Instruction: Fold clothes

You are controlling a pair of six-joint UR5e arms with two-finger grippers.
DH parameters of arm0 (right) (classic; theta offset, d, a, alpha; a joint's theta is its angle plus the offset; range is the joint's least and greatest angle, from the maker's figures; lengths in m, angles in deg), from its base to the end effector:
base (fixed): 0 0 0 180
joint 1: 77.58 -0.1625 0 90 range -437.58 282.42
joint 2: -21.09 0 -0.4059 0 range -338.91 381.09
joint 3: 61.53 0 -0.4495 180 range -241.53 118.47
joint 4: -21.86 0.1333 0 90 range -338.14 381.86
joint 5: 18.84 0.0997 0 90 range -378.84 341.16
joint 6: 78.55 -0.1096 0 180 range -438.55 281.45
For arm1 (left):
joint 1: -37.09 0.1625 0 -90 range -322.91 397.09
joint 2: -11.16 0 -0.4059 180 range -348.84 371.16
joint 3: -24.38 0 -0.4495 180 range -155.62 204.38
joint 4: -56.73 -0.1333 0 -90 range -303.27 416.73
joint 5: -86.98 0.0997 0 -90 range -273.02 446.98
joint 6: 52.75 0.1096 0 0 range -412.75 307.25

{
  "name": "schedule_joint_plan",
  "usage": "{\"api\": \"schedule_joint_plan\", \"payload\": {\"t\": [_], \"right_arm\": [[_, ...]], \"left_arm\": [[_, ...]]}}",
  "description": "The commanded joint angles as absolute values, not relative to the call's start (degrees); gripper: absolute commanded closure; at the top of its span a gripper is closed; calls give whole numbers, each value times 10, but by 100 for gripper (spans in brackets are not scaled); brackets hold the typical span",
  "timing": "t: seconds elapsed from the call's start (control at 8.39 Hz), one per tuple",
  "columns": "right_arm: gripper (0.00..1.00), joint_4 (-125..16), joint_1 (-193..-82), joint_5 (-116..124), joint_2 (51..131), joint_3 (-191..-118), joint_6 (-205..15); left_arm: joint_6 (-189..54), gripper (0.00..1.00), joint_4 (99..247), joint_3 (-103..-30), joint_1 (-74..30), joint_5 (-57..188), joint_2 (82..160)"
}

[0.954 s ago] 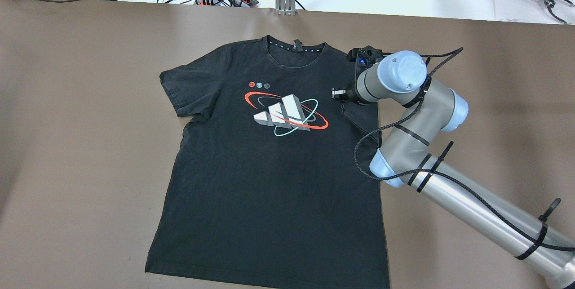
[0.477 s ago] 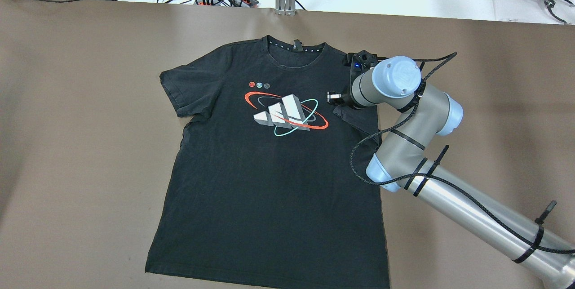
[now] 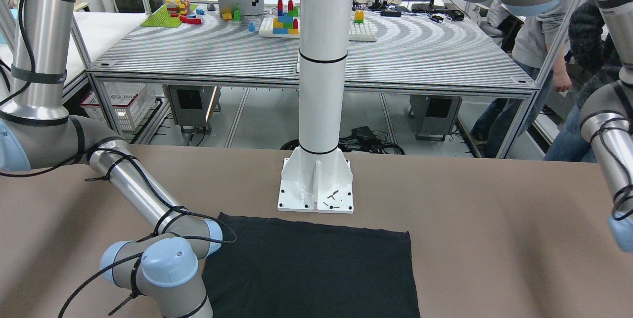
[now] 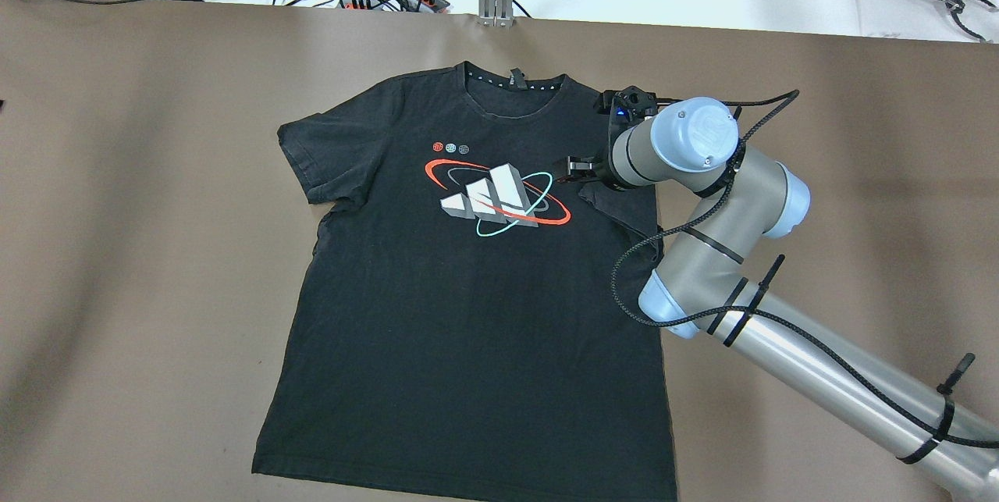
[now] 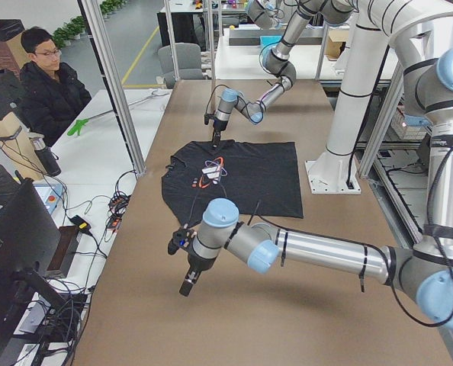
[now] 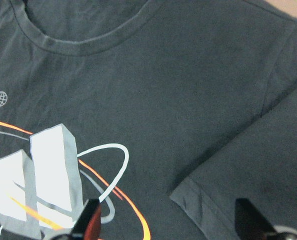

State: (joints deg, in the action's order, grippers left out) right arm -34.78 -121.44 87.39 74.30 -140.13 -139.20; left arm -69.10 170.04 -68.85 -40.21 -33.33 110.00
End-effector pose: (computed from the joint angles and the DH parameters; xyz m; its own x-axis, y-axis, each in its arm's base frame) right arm -0.4991 -0.6220 0.2642 0.5677 -0.1072 0.8162 -0.2464 0.9239 0.2926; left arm 0.0642 -0.6395 0.4890 0.7969 0.2317 -0.5578 0.0470 0.8969 0.4397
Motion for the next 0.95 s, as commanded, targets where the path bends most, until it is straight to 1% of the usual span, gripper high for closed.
{"api": "schedule_joint_plan", "payload": {"t": [0.0, 0.12, 0.24, 0.48, 0.6, 0.72, 0.83], "right_arm": [[5, -350, -1210, 876, 782, -1462, -1395], [5, -350, -1201, 876, 788, -1465, -1395], [5, -349, -1193, 876, 791, -1465, -1395], [5, -349, -1191, 874, 792, -1465, -1395], [5, -349, -1191, 873, 792, -1465, -1395], [5, -349, -1191, 874, 792, -1465, -1395], [5, -348, -1191, 874, 791, -1465, -1395]], "left_arm": [[-866, 13, 1704, -588, -267, -335, 1256], [-865, 19, 1705, -508, -248, -336, 1330], [-868, 21, 1712, -424, -228, -335, 1398], [-869, 29, 1826, -329, -224, -341, 1416], [-872, 31, 1840, -313, -223, -344, 1423], [-872, 36, 1840, -312, -222, -352, 1422], [-872, 37, 1840, -311, -218, -365, 1423]]}}
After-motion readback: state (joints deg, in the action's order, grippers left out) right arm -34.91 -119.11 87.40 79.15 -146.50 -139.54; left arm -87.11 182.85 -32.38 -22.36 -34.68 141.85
